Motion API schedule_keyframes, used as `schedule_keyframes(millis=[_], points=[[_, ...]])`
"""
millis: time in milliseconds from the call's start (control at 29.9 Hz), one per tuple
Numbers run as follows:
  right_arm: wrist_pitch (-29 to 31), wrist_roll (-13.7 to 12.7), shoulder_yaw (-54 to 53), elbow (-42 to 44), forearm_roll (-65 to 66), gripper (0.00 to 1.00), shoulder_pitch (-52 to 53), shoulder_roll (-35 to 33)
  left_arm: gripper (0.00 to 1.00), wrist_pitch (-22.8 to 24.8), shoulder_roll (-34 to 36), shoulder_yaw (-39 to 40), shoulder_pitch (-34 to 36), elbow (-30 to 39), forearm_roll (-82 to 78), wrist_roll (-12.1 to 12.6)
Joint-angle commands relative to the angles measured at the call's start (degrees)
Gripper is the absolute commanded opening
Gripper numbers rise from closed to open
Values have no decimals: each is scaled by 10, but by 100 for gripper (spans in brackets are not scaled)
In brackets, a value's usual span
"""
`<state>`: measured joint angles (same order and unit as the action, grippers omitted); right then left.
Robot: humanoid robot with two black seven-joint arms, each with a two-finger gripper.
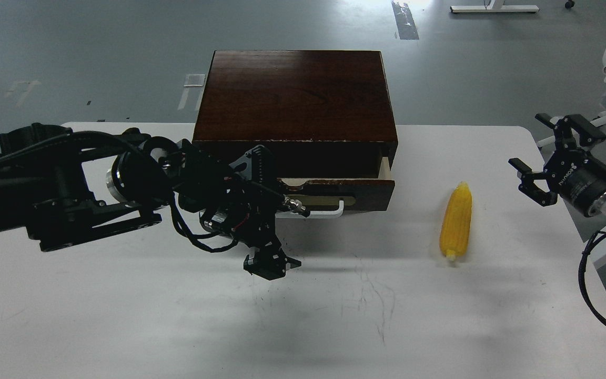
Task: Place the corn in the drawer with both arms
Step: 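Pull the drawer handle toward the robot with the left gripper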
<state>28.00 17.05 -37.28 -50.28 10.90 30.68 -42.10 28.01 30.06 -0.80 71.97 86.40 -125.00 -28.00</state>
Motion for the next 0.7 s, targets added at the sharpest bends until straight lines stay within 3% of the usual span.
schedule_keyframes(millis=[0,669], points=[[0,0,-1,0,0,100,0,0,99,0,0,0,4,1,0,0],[0,5,-1,-1,-1,100,-4,-1,99,0,-1,-31,44,7,0,0]])
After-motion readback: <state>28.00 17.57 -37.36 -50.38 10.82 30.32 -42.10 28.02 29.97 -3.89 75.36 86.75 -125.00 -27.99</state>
